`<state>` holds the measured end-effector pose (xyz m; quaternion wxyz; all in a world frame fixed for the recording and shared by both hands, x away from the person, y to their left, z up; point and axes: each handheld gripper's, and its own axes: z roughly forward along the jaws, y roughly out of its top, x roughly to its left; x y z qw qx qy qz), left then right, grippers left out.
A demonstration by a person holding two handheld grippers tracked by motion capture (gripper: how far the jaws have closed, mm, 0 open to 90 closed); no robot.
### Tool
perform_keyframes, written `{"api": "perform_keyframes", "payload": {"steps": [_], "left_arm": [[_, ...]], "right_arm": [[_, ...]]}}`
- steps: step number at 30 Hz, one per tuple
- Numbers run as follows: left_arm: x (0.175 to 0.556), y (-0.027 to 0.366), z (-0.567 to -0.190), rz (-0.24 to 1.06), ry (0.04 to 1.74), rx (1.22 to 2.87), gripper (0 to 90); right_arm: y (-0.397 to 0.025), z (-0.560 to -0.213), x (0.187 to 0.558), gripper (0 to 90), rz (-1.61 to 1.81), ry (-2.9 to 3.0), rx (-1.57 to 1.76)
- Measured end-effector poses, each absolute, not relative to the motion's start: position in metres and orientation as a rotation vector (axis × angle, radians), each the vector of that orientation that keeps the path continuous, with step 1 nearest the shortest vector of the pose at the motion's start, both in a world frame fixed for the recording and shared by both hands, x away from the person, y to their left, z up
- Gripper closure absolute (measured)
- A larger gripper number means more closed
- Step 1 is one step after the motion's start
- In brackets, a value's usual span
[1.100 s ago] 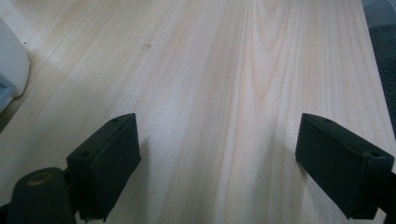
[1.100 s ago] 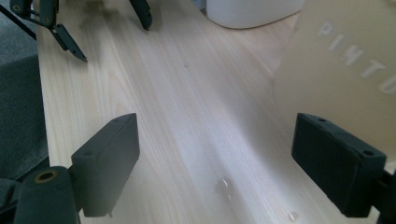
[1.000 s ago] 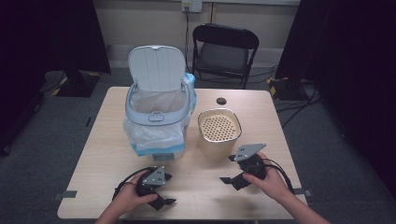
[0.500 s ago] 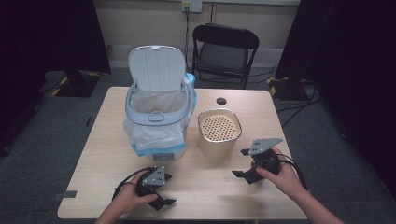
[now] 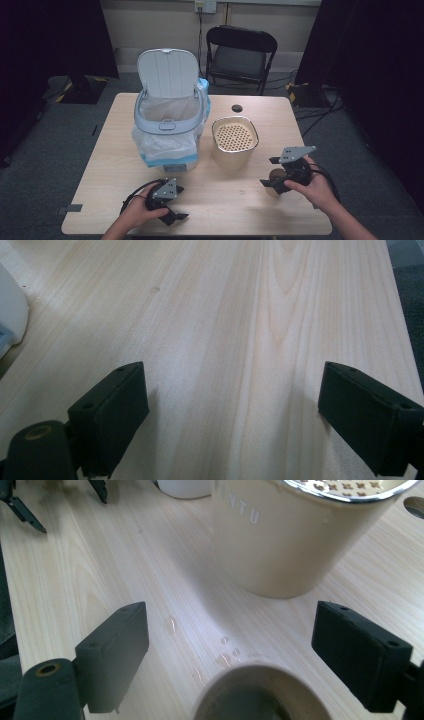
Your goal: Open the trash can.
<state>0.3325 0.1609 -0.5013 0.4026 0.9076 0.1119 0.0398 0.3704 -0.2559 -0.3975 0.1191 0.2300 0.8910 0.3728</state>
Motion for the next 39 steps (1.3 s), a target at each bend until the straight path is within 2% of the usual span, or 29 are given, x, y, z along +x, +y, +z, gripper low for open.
{"api": "perform_keyframes", "payload": {"steps": [17, 39], "left_arm": [[0.332, 0.161, -0.501, 0.098, 0.281, 2.295, 11.2], [0.332, 0.161, -0.501, 0.097, 0.280, 2.295, 11.0]], "right_arm": [[-0.280, -0.403, 0.372, 14.6, 1.112, 2.576, 0.717], [-0.304, -0.431, 0.363, 14.5, 1.200, 2.562, 0.803]]}}
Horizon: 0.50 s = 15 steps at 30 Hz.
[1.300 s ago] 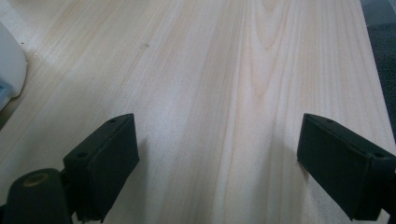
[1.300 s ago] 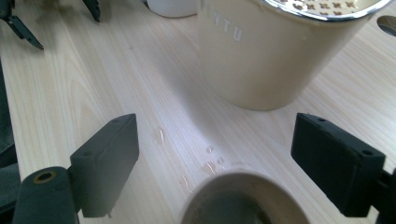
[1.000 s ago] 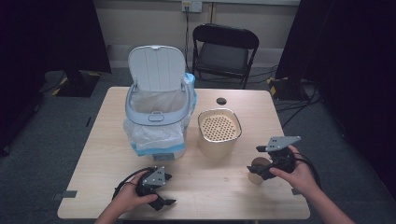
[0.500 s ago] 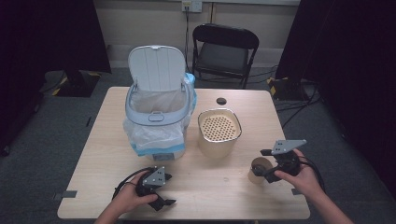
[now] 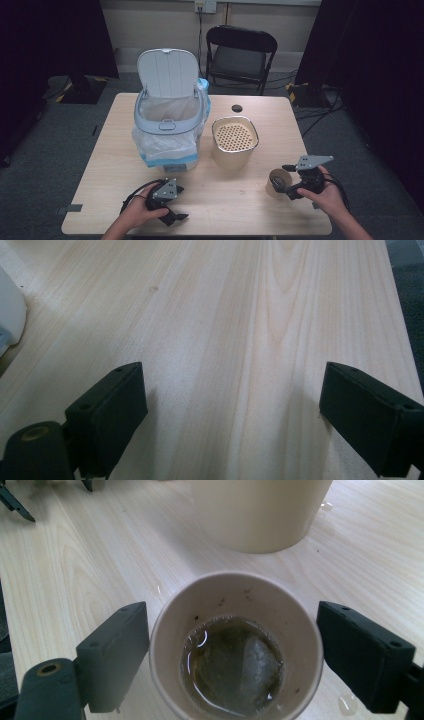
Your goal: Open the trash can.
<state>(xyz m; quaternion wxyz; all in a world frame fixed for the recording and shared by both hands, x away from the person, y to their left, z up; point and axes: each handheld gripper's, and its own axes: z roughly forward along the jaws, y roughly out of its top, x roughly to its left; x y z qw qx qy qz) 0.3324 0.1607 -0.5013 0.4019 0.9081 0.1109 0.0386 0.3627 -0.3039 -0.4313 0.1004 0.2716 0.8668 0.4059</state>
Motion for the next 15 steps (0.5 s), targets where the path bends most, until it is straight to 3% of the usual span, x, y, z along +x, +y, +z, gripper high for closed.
{"api": "perform_keyframes", "payload": {"steps": [15], "left_arm": [[0.332, 0.161, -0.501, 0.097, 0.280, 2.295, 10.9]], "right_arm": [[-0.309, -0.450, 0.358, 14.5, 1.229, 2.544, 0.831]]}}
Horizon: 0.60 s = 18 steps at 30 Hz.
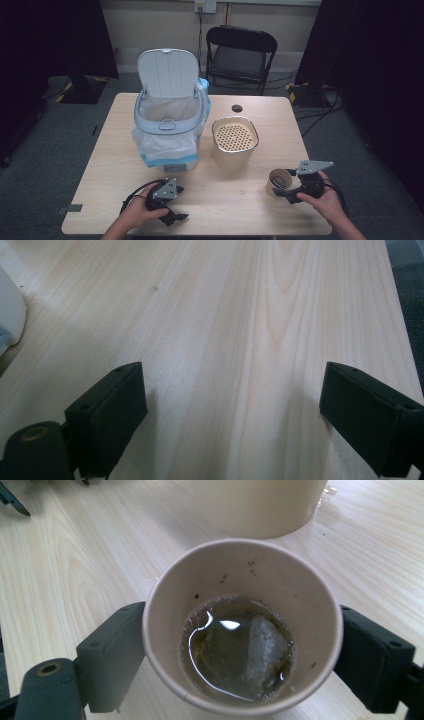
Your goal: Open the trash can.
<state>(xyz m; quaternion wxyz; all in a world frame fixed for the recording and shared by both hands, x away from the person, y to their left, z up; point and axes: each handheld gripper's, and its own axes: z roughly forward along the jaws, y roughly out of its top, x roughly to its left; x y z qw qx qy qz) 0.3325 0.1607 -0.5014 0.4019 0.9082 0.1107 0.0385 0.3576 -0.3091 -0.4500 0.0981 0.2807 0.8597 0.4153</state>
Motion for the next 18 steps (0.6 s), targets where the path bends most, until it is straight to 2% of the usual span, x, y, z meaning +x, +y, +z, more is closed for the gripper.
{"api": "perform_keyframes", "payload": {"steps": [18], "left_arm": [[0.333, 0.160, -0.502, 0.094, 0.267, 2.297, 10.0]], "right_arm": [[-0.314, -0.473, 0.353, 15.8, 1.291, 2.488, 0.881]]}}
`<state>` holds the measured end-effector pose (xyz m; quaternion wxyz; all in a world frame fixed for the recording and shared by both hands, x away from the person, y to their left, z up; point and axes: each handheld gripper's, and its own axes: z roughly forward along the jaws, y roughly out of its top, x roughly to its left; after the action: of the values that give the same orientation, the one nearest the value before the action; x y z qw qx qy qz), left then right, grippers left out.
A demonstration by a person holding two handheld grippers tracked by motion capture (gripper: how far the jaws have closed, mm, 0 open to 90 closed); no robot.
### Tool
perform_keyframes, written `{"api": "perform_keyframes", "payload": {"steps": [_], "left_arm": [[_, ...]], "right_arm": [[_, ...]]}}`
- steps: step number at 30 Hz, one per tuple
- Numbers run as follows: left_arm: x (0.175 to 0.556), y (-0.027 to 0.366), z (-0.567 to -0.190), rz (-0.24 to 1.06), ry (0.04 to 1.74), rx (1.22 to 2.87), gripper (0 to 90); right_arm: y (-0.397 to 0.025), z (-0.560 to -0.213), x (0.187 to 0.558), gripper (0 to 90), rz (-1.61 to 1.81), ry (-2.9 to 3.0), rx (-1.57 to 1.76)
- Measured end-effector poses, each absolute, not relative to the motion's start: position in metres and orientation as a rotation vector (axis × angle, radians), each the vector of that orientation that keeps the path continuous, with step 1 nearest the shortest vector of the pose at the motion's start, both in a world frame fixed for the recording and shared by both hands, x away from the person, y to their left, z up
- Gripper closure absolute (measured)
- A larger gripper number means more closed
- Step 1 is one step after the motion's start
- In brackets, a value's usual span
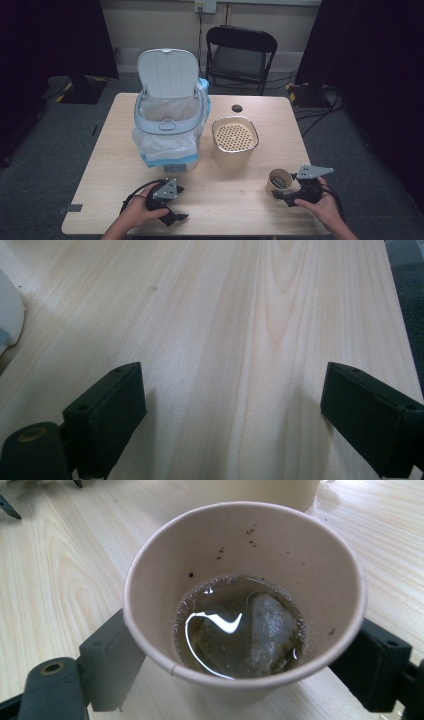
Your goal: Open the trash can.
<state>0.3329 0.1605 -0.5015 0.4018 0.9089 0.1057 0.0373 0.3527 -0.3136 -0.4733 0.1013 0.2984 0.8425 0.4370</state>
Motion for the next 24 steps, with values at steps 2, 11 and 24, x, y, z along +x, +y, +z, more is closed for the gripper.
{"api": "perform_keyframes", "payload": {"steps": [2, 11, 24], "left_arm": [[0.3330, 0.1603, -0.5016, 0.092, 0.264, 2.299, 9.3], [0.3327, 0.1606, -0.5013, 0.091, 0.265, 2.310, 8.6], [0.3326, 0.1603, -0.5018, 0.089, 0.266, 2.307, 8.1]], "right_arm": [[-0.3127, -0.4745, 0.3535, 16.5, 1.302, 2.486, 0.877], [-0.3102, -0.4804, 0.3562, 22.4, 1.320, 2.482, 0.871], [-0.3106, -0.4819, 0.3580, 25.0, 1.354, 2.474, 0.857]]}}
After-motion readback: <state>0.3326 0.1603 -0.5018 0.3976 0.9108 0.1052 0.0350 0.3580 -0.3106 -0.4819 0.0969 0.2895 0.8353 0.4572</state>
